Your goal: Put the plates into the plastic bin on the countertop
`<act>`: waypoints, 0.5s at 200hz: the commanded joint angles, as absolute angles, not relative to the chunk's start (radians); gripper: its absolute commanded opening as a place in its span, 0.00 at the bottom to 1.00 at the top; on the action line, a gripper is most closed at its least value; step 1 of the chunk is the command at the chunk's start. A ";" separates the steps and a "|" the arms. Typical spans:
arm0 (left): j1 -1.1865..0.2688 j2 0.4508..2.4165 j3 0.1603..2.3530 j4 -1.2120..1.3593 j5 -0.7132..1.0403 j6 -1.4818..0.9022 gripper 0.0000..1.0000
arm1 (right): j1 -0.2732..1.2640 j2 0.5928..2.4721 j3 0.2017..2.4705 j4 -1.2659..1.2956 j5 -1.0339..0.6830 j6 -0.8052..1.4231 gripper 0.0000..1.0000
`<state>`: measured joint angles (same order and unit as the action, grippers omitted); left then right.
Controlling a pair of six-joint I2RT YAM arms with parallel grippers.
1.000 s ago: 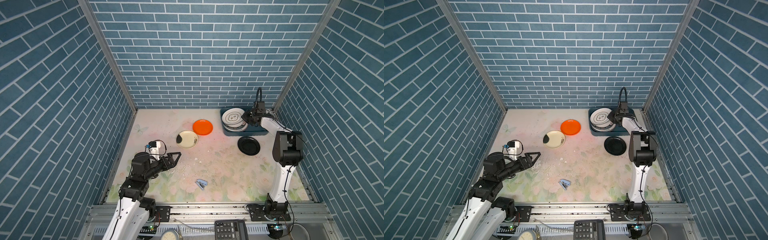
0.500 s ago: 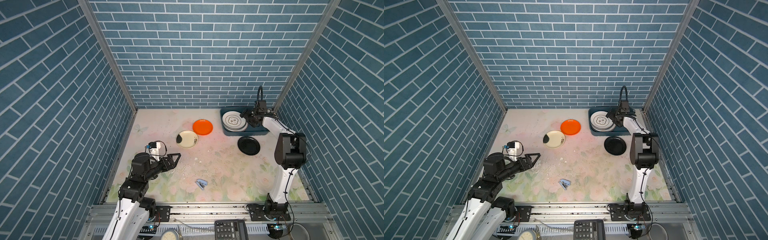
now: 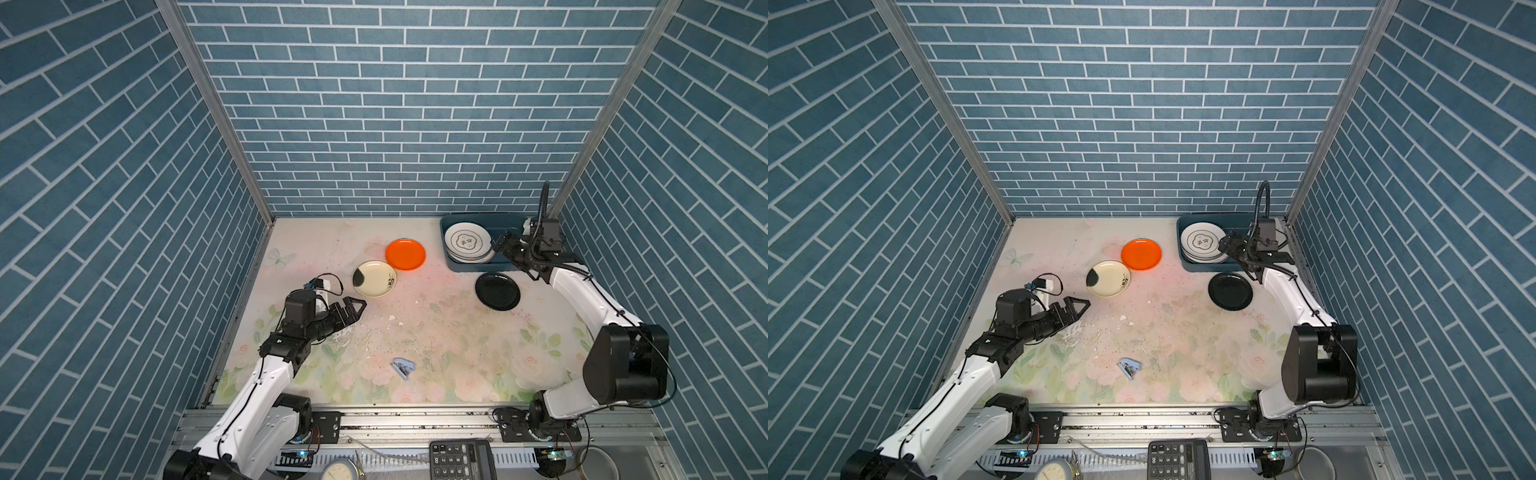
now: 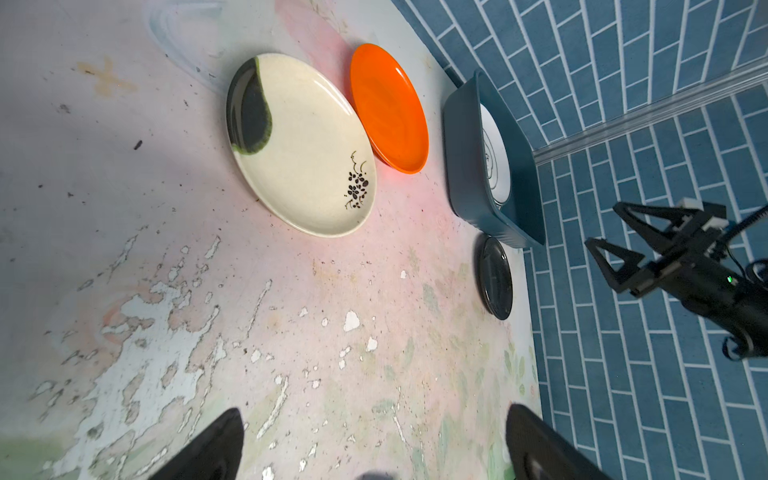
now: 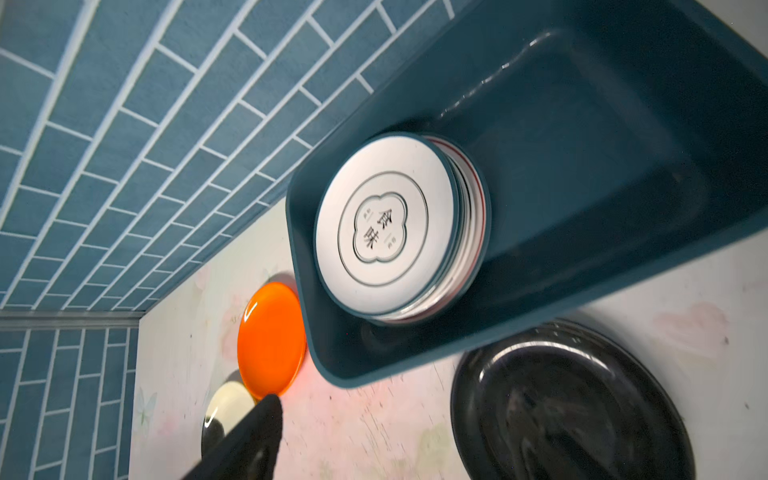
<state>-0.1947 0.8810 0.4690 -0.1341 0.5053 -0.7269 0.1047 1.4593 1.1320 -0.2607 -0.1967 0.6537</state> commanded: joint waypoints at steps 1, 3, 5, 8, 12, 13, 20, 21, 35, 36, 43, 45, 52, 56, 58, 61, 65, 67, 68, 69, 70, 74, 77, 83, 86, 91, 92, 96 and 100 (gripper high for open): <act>-0.197 0.917 0.507 -0.085 0.456 -0.726 1.00 | 0.109 1.351 1.042 -0.215 -0.250 0.603 0.93; -0.198 0.918 0.509 -0.083 0.453 -0.727 1.00 | 0.108 1.341 1.034 -0.215 -0.253 0.602 0.94; -0.198 0.922 0.508 -0.082 0.448 -0.727 1.00 | 0.108 1.332 1.025 -0.215 -0.256 0.601 0.94; -0.198 0.926 0.509 -0.079 0.441 -0.727 1.00 | 0.108 1.318 1.015 -0.216 -0.261 0.600 0.96; -0.198 0.929 0.510 -0.076 0.431 -0.729 1.00 | 0.108 1.299 0.995 -0.216 -0.269 0.600 0.97; -0.198 0.929 0.510 -0.077 0.430 -0.729 1.00 | 0.108 1.297 0.991 -0.216 -0.270 0.600 0.97; -0.198 0.938 0.514 -0.077 0.406 -0.729 1.00 | 0.109 1.261 0.963 -0.216 -0.288 0.600 0.98; -0.198 0.939 0.514 -0.077 0.404 -0.730 1.00 | 0.108 1.256 0.959 -0.216 -0.290 0.601 0.98; -0.197 0.954 0.523 -0.078 0.364 -0.729 0.99 | 0.108 1.189 0.910 -0.215 -0.339 0.604 0.98; -0.197 0.956 0.524 -0.078 0.361 -0.728 1.00 | 0.108 1.184 0.905 -0.215 -0.343 0.604 0.98; -0.196 0.966 0.529 -0.077 0.345 -0.726 0.99 | 0.109 1.152 0.879 -0.215 -0.366 0.608 0.98; -0.196 0.969 0.531 -0.075 0.340 -0.726 1.00 | 0.108 1.142 0.872 -0.215 -0.373 0.611 0.98; -0.196 0.981 0.537 -0.075 0.326 -0.728 1.00 | 0.107 1.108 0.845 -0.210 -0.398 0.622 0.98; -0.196 0.989 0.541 -0.075 0.318 -0.730 1.00 | 0.108 1.090 0.825 -0.204 -0.413 0.629 0.98; -0.196 0.993 0.541 -0.073 0.316 -0.729 1.00 | 0.109 1.084 0.818 -0.202 -0.421 0.632 0.98; -0.196 0.998 0.543 -0.069 0.313 -0.730 1.00 | 0.108 1.068 0.805 -0.201 -0.432 0.637 0.98; -0.196 1.006 0.546 -0.062 0.312 -0.730 1.00 | 0.109 1.052 0.790 -0.197 -0.446 0.640 0.98; -0.196 1.011 0.547 -0.059 0.310 -0.730 1.00 | 0.108 1.043 0.783 -0.198 -0.454 0.642 0.98; -0.196 1.014 0.547 -0.057 0.310 -0.730 1.00 | 0.108 1.039 0.779 -0.197 -0.458 0.643 0.99; -0.196 1.016 0.547 -0.056 0.310 -0.730 1.00 | 0.107 1.035 0.775 -0.197 -0.461 0.644 0.99; -0.196 1.018 0.549 -0.055 0.310 -0.730 1.00 | 0.107 1.031 0.774 -0.197 -0.465 0.645 0.98; -0.196 1.027 0.554 -0.050 0.308 -0.729 1.00 | 0.108 1.017 0.759 -0.197 -0.478 0.647 0.98; -0.196 1.032 0.555 -0.046 0.306 -0.730 0.99 | 0.107 1.005 0.748 -0.197 -0.488 0.651 0.98; -0.196 1.047 0.560 -0.036 0.304 -0.728 1.00 | 0.108 0.981 0.726 -0.193 -0.505 0.657 0.98; -0.196 1.054 0.563 -0.032 0.301 -0.727 1.00 | 0.108 0.970 0.715 -0.191 -0.512 0.660 0.99; -0.196 1.062 0.566 -0.026 0.297 -0.728 1.00 | 0.108 0.949 0.696 -0.185 -0.521 0.665 0.99; -0.196 1.066 0.566 -0.025 0.295 -0.727 1.00 | 0.108 0.945 0.691 -0.183 -0.524 0.665 0.99; -0.196 1.076 0.569 -0.021 0.292 -0.728 1.00 | 0.108 0.929 0.677 -0.179 -0.527 0.668 0.99; -0.196 1.084 0.572 -0.013 0.289 -0.726 1.00 | 0.108 0.913 0.660 -0.174 -0.529 0.671 0.98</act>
